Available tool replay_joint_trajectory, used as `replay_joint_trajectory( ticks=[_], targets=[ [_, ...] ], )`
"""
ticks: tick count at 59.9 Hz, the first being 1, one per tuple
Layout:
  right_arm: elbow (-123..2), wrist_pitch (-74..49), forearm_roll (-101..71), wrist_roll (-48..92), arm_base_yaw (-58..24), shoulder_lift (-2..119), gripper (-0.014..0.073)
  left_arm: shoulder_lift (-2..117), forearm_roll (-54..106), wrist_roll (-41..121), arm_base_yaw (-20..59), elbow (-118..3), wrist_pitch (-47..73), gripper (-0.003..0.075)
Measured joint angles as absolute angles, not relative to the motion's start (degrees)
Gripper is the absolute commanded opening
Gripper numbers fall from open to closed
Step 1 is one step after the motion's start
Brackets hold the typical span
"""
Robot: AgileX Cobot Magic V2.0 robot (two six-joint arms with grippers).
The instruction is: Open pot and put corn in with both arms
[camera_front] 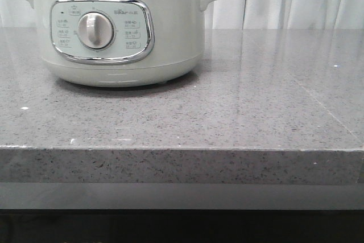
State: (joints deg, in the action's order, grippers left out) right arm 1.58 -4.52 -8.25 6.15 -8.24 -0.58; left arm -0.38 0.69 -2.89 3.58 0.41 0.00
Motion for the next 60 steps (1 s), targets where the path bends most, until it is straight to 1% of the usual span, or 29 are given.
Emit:
replay_joint_trajectory(
  ticks=[11, 20, 30, 60],
  targets=[
    [1.6, -3.9, -3.2, 0.7, -8.0, -0.6, -0.0119, -0.4, 0.7, -2.9, 3.6, 0.4, 0.0, -0.0020],
    [1.6, -2.4, -2.0, -2.0, -5.2, -0.6, -0.0119, -0.4, 0.7, -2.9, 3.6, 0.4, 0.0, -0.0020],
    [1.6, -2.3, -1.7, -2.6, -3.9, -0.6, -0.0119, -0.4, 0.7, -2.9, 3.6, 0.4, 0.0, -0.0020],
    [1.6, -2.2, -1.4, -2.8, -3.9, -0.6, -0.0119, -0.4, 0.7, -2.9, 3.3, 0.4, 0.0, -0.0020]
  ],
)
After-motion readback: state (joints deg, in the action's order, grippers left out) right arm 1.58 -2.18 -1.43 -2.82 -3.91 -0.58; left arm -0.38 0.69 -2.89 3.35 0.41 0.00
